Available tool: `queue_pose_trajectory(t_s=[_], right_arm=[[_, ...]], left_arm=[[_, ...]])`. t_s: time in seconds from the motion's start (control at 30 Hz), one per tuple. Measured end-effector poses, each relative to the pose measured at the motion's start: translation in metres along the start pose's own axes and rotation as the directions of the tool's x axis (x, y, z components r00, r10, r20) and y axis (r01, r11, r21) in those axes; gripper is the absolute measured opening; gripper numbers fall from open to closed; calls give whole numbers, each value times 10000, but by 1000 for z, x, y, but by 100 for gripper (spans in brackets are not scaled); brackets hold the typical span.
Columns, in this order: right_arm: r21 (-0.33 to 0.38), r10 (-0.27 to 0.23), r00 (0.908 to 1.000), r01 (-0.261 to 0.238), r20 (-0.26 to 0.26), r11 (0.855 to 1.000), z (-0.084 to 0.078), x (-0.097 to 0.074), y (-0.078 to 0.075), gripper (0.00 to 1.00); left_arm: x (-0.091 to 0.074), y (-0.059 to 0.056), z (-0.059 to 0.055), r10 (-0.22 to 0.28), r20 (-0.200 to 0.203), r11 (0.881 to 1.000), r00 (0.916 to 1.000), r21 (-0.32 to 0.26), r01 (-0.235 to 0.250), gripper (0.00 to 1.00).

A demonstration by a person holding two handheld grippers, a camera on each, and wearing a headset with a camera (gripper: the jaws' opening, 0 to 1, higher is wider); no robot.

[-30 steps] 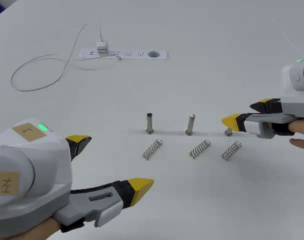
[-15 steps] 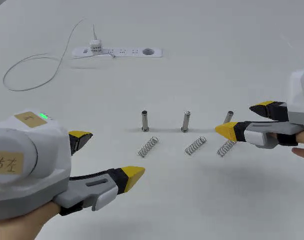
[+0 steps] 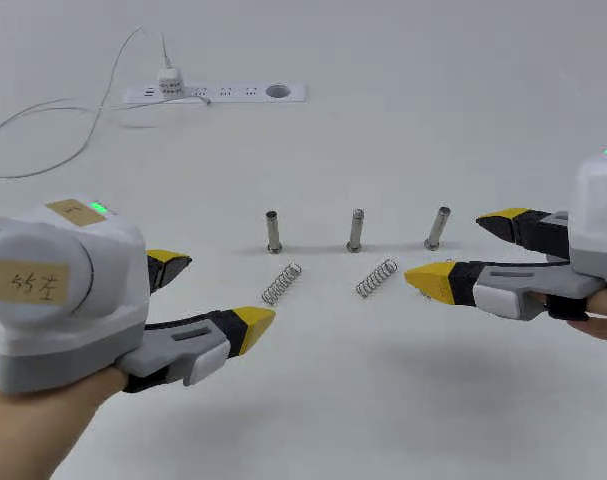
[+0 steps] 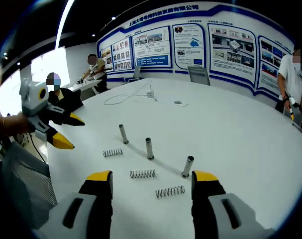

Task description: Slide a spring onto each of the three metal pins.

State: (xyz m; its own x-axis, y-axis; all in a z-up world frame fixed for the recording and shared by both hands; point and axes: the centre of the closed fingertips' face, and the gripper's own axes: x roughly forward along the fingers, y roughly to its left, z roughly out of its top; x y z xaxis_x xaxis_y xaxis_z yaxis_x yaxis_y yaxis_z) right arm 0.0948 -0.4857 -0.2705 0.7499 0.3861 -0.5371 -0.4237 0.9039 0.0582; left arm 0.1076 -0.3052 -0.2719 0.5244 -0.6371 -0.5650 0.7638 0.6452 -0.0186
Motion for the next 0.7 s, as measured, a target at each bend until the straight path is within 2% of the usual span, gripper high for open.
queue_pose_trajectory(t_s=[0.2,0.33,0.43,0.7], right_arm=[[0,235,9995,-235,209,9997,0,-2,9,67],[-38,320,9993,-319,189,9995,-3,-2,14,67],[35,357,9989,-358,289,9994,-4,-3,17,67],[5,491,9984,-491,264,9988,-13,-2,27,64]], left_arm=[[12,0,-1,-173,-72,9996,9998,-226,171,48],[22,0,-9,-316,-498,9993,9983,-199,307,47],[29,1,-10,-359,-509,9993,9981,-161,352,46],[46,3,-23,-505,-972,9986,9940,-190,489,41]])
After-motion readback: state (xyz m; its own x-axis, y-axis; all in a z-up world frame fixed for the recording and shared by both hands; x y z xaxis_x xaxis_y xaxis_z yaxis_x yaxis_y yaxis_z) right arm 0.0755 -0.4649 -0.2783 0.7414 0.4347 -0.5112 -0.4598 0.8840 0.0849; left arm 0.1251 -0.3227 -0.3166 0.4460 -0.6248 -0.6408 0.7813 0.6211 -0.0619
